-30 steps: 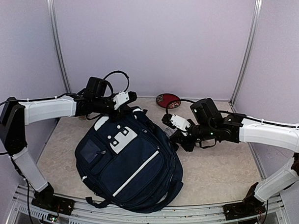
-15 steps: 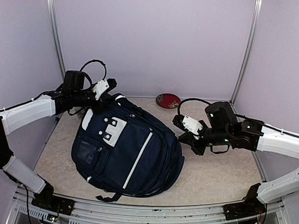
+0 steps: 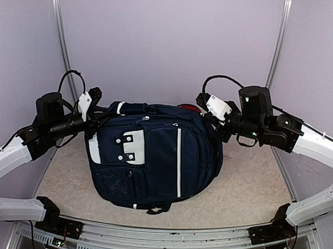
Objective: Pack the student bag
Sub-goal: Zip the student bag into the largest pocket of the bag, then hold the largest pocket of the student bag.
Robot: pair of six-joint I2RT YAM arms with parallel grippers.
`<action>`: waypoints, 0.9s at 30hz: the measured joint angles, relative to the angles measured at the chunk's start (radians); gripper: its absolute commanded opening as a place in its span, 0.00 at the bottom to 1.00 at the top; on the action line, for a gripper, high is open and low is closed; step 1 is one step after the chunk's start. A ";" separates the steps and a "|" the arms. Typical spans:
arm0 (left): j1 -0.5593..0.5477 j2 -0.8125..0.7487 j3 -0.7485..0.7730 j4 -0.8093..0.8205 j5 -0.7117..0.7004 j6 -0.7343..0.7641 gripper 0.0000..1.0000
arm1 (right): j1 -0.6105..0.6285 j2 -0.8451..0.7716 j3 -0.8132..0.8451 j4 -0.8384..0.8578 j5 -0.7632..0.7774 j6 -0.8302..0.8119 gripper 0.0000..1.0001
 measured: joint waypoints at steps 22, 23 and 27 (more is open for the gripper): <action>-0.212 -0.217 0.011 -0.002 0.147 -0.199 0.84 | 0.025 0.178 0.268 0.114 -0.048 -0.336 0.00; -0.229 -0.194 0.019 -0.009 0.115 -0.202 0.83 | 0.027 0.178 0.268 0.118 -0.058 -0.339 0.00; -0.338 -0.020 0.167 -0.034 -0.014 -0.164 0.89 | 0.043 0.179 0.268 0.136 -0.084 -0.355 0.00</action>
